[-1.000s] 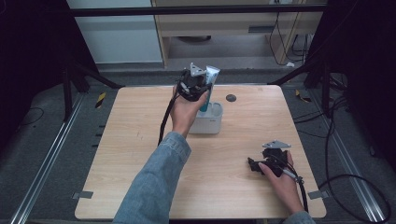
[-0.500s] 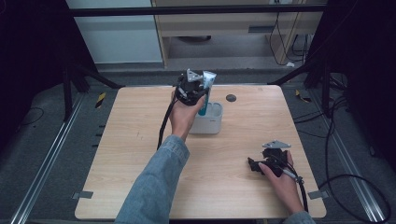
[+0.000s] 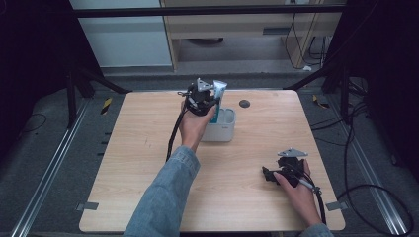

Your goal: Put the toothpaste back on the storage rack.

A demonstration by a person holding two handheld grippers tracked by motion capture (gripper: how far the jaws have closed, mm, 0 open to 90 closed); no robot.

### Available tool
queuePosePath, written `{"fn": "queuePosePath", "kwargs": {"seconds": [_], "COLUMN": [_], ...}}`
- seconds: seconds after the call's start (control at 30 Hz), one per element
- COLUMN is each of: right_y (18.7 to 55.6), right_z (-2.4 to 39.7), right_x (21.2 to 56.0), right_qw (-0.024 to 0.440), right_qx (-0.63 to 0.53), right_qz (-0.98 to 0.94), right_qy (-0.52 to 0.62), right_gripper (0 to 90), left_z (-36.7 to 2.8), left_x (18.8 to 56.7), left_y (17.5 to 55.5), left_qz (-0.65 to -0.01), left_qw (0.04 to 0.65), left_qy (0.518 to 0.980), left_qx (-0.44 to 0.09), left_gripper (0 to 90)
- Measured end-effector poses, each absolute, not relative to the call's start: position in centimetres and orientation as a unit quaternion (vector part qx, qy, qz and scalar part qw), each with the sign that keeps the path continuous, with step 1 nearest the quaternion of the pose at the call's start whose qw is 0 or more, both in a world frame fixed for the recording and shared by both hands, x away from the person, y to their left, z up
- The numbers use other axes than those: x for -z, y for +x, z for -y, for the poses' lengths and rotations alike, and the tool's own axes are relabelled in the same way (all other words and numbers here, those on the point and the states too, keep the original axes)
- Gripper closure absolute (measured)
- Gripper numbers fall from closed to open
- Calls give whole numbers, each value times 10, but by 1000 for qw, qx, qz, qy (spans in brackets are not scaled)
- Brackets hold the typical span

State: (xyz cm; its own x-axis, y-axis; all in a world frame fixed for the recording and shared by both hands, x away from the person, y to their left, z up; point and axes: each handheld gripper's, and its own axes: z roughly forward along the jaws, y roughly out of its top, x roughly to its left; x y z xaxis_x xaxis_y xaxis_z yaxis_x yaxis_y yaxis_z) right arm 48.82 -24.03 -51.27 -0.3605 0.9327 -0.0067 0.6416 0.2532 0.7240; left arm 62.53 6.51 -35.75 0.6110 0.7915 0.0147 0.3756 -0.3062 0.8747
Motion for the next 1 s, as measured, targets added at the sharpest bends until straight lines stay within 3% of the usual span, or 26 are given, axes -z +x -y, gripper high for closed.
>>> {"fn": "queuePosePath", "kwargs": {"seconds": [1.0], "right_y": [488], "right_z": [240], "right_x": [513], "right_qw": [224], "right_qx": [-323], "right_qz": [-759], "right_qy": [520], "right_gripper": [4], "left_z": [-62], "left_x": [380], "left_y": [625], "left_qz": [-371], "left_qw": [437], "left_qy": [789], "left_qx": [-220], "left_gripper": [784]}}
